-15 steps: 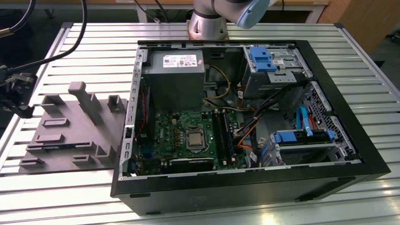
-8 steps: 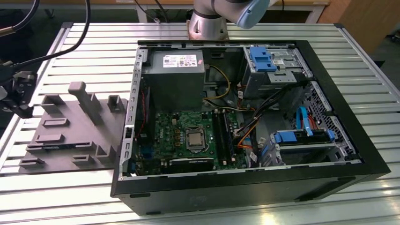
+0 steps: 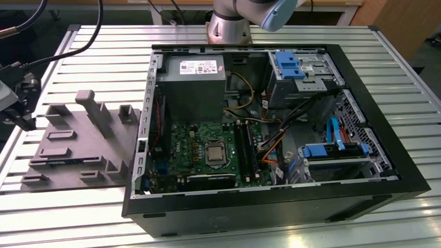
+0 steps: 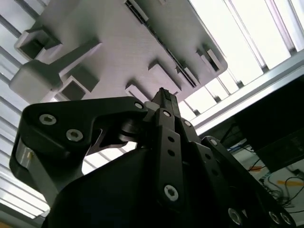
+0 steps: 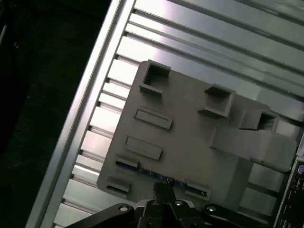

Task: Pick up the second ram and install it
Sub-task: 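Pick up the second ram and move it above second insertion slot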

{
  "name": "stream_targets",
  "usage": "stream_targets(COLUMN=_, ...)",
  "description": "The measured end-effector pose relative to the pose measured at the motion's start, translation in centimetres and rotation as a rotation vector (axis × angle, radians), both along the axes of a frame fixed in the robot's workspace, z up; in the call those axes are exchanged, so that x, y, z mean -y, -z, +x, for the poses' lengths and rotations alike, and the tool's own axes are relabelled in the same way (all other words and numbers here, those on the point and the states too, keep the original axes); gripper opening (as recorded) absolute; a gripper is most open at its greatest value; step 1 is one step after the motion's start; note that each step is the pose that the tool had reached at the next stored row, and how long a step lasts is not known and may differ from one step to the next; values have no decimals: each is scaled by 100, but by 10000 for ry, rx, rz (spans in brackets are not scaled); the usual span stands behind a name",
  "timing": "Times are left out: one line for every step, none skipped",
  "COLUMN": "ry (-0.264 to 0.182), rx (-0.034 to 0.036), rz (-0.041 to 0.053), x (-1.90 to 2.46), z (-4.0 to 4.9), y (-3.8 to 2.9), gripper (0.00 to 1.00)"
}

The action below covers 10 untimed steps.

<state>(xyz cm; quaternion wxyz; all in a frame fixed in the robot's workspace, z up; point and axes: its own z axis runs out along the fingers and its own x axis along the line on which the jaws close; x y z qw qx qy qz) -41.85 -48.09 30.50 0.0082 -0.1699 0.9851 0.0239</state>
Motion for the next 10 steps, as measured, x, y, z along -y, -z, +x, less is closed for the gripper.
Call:
stream_targets(ry=-193, rx=0, rz=0, x=0, z=0, y=2, gripper=11)
stream_targets(ry=-368, rx=0, rz=-1, x=0, z=0, y=4, gripper=11)
stream_targets(ry=-542, rx=0, rz=0, x=0, z=0, y=6, gripper=11)
stream_targets(ry=-718, rx=-1, rz=0, x=0, z=0, y=7, gripper=11)
stream_targets(ry=-898, rx=0, rz=0, x=0, z=0, y=10, gripper=11)
stream_targets(ry=-1081, rx=0, rz=0, x=0, z=0, y=12, gripper=11)
stream_targets(ry=-1261, rx=-1, rz=-1, x=0, z=0, y=14, gripper=11)
stream_targets(ry=-1435, rx=0, rz=-1, x=0, z=0, y=17, gripper=11)
stream_targets(ry=-1631, rx=-1, rz=-1, x=0, z=0, y=19, gripper=11)
stream_targets(ry=-1812, rx=-1, rz=-1, x=0, z=0, y=20, gripper=11)
